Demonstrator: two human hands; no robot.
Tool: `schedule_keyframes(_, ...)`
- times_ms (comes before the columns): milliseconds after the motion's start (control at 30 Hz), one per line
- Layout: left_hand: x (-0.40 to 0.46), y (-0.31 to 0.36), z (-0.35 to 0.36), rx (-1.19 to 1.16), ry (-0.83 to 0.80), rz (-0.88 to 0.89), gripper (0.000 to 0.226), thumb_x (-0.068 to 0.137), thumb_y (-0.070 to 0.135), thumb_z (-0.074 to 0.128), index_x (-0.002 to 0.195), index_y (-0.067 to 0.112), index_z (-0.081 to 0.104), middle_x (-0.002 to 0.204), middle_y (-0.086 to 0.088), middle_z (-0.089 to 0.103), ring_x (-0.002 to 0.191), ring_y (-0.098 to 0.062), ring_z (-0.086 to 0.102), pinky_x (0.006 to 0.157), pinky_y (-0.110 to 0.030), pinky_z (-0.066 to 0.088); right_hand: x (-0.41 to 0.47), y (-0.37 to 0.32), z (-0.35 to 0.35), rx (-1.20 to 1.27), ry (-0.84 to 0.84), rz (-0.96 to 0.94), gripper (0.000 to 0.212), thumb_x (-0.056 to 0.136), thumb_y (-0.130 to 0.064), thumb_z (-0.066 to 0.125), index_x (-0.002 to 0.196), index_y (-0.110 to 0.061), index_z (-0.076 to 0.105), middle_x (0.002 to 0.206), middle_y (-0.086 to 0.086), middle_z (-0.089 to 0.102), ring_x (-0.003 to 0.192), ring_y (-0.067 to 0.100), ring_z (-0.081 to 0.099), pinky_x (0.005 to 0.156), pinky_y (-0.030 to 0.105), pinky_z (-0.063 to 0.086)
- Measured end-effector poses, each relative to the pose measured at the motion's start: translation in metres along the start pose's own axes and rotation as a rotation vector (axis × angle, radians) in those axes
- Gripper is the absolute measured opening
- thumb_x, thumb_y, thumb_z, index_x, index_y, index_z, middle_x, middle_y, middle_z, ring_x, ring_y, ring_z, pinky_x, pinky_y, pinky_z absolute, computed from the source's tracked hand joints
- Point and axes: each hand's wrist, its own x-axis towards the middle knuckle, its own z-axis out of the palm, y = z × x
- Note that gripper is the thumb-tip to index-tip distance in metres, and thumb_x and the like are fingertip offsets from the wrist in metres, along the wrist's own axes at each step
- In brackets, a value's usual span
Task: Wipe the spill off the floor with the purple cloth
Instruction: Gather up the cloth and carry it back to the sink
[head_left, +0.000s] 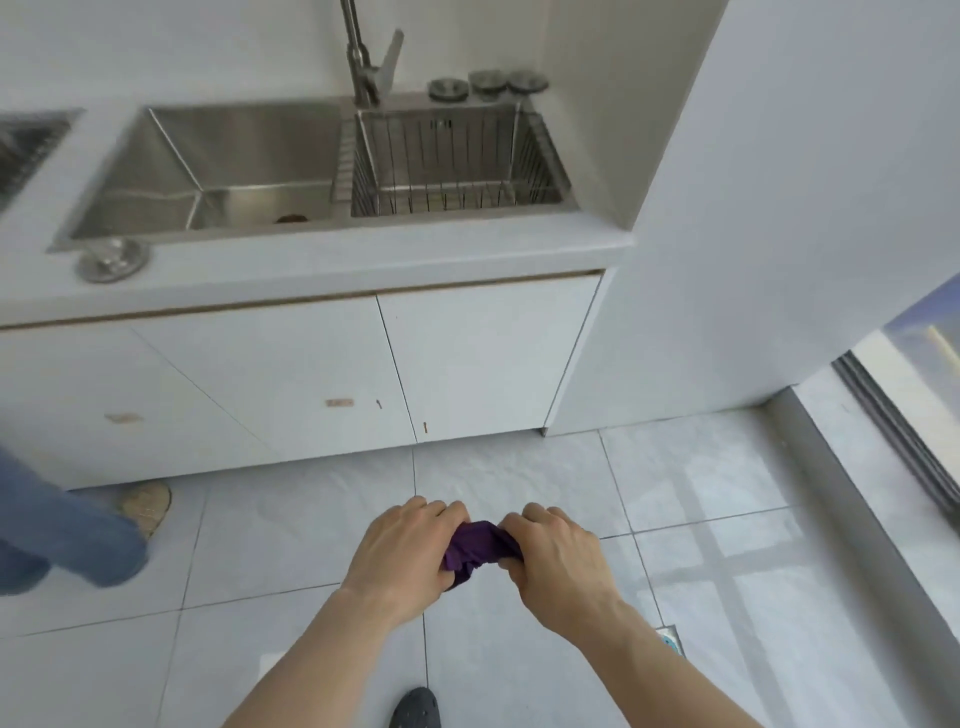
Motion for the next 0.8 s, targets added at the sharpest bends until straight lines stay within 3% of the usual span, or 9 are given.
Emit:
schedule_keyframes(167,-0.027,0.05,-0.119,-0.106,0.131,-0.093,0.038,0.078,0.04,0.066,0.107,0.04,0.042,0.082,0.015,0.054,0.08,-0.014,0.054,0.066,-0.028,0.038,-0.035,-0.028,-0.122,0.024,0.132,-0.01,0.022,0.098,-0.034,0.059,0.12,-0.028,0.059,0.108,-0.007,0.062,0.103,0.022,0.059,0.07,0.031,0.036)
schedule_keyframes(267,-0.042,0.078,-0.177,-0.116,0.201,-0.121,0.036,0.078,0.038,0.065,0.101,0.037,0.037,0.083,0.011,0.057,0.078,-0.017,0.058,0.066,-0.03,0.045,-0.055,-0.043,-0.185,0.042,0.212,-0.023,0.024,0.098,-0.034,0.06,0.121,-0.029,0.058,0.111,-0.008,0.065,0.104,0.023,0.06,0.071,0.031,0.037)
schedule_keyframes(433,-0.058,0.12,-0.258,-0.081,0.316,-0.112,0.033,0.078,0.035,0.064,0.095,0.033,0.035,0.079,0.008,0.057,0.074,-0.02,0.058,0.062,-0.031,0.043,-0.082,-0.058,-0.268,0.08,0.347,-0.041,0.023,0.094,-0.027,0.063,0.115,-0.024,0.052,0.1,-0.006,0.067,0.085,0.024,0.054,0.066,0.034,0.037)
schedule_keyframes(633,-0.071,0.152,-0.324,-0.138,0.443,-0.105,0.032,0.074,0.025,0.066,0.091,0.035,0.04,0.085,0.013,0.059,0.078,-0.015,0.058,0.061,-0.029,0.042,-0.102,-0.066,-0.337,0.059,0.46,-0.078,0.022,0.098,-0.026,0.059,0.117,-0.022,0.049,0.099,-0.002,0.066,0.081,0.025,0.046,0.067,0.035,0.037)
schedule_keyframes(800,-0.069,0.162,-0.351,-0.184,0.573,-0.069,0.037,0.075,0.023,0.072,0.094,0.038,0.044,0.101,0.018,0.044,0.081,-0.012,0.058,0.065,-0.031,0.046,-0.105,-0.073,-0.374,0.066,0.538,-0.111,0.019,0.097,-0.023,0.06,0.115,-0.021,0.053,0.106,-0.002,0.065,0.083,0.027,0.048,0.069,0.034,0.037)
